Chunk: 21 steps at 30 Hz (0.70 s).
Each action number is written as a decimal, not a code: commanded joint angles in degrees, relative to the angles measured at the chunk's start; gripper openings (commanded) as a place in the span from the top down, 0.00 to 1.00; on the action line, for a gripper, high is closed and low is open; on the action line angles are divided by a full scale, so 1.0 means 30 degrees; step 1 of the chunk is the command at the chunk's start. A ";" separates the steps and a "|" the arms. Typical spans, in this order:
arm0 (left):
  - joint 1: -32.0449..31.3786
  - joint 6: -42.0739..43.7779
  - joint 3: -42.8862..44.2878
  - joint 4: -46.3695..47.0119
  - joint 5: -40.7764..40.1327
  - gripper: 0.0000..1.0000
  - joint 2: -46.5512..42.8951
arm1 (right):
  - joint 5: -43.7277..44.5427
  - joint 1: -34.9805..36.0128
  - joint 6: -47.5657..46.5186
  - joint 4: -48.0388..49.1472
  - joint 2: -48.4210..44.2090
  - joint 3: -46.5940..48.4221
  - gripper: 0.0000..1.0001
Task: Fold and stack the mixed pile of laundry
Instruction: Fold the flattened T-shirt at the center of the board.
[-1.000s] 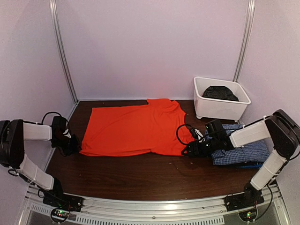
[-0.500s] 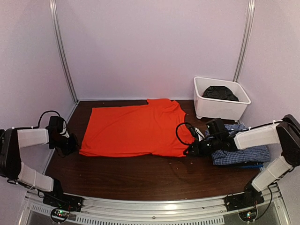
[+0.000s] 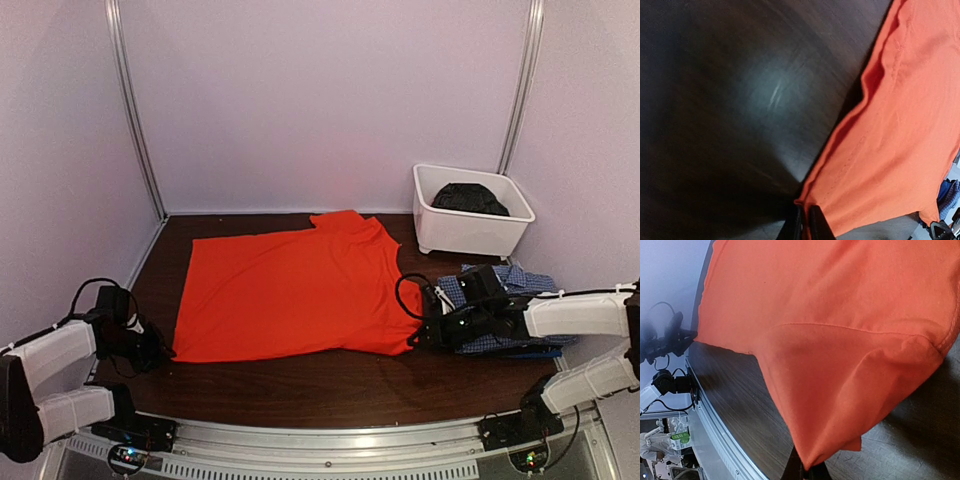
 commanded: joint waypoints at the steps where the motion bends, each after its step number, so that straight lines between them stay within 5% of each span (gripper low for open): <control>1: -0.0133 -0.1645 -0.0868 -0.1388 0.0298 0.90 -0.1656 | 0.0094 0.0128 0.0857 -0.0032 -0.0302 -0.0419 1.00; 8: -0.0135 -0.1141 0.1497 -0.2552 -0.0412 0.93 -0.2207 | 0.0254 0.0109 0.0896 -0.1391 -0.1482 0.1263 1.00; 21: -0.0106 -0.0422 0.4708 0.0828 -0.0895 1.00 0.3654 | 0.0251 -0.2299 -0.1015 -0.2066 0.3354 0.6695 1.00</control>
